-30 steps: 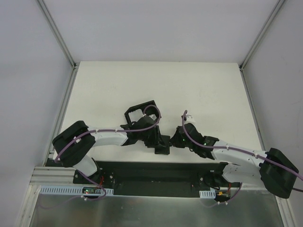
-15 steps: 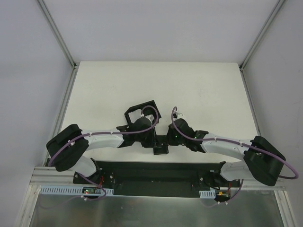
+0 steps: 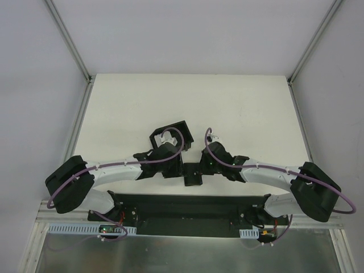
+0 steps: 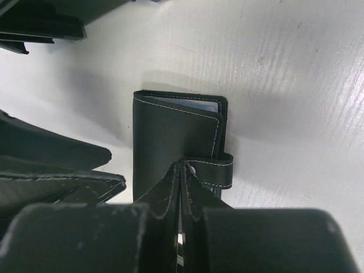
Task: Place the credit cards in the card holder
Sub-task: Close the card holder at the center of the board.
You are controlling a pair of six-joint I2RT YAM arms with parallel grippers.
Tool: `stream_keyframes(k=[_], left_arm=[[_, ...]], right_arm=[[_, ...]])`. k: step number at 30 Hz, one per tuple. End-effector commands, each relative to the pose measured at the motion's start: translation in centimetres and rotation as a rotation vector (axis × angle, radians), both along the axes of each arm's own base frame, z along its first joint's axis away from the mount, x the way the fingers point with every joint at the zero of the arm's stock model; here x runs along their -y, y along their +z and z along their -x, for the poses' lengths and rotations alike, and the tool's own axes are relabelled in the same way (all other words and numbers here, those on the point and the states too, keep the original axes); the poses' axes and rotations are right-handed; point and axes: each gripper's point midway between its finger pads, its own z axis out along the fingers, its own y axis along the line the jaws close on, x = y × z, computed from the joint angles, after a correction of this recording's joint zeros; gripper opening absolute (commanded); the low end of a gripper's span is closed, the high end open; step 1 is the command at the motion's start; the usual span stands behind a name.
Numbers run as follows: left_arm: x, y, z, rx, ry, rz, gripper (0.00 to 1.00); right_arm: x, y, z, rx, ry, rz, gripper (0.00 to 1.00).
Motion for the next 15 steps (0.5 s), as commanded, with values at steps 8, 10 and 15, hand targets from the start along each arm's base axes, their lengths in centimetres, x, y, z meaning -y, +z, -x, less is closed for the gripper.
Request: stream_keyframes(k=[8,10,15], left_arm=[[0.9,-1.8,0.0,-0.037,-0.001,-0.014,0.42],[1.0,-2.2,0.0,-0.048,0.001,-0.021,0.40],[1.4,-2.8,0.1,-0.075,-0.004,-0.031,0.35]], right_arm=[[-0.1,1.4,0.4,-0.003,0.026,-0.019,0.00],[-0.3,1.5,0.5,-0.004,0.033,-0.024,0.00],[-0.7,1.6,0.8,-0.008,0.052,-0.036,0.00]])
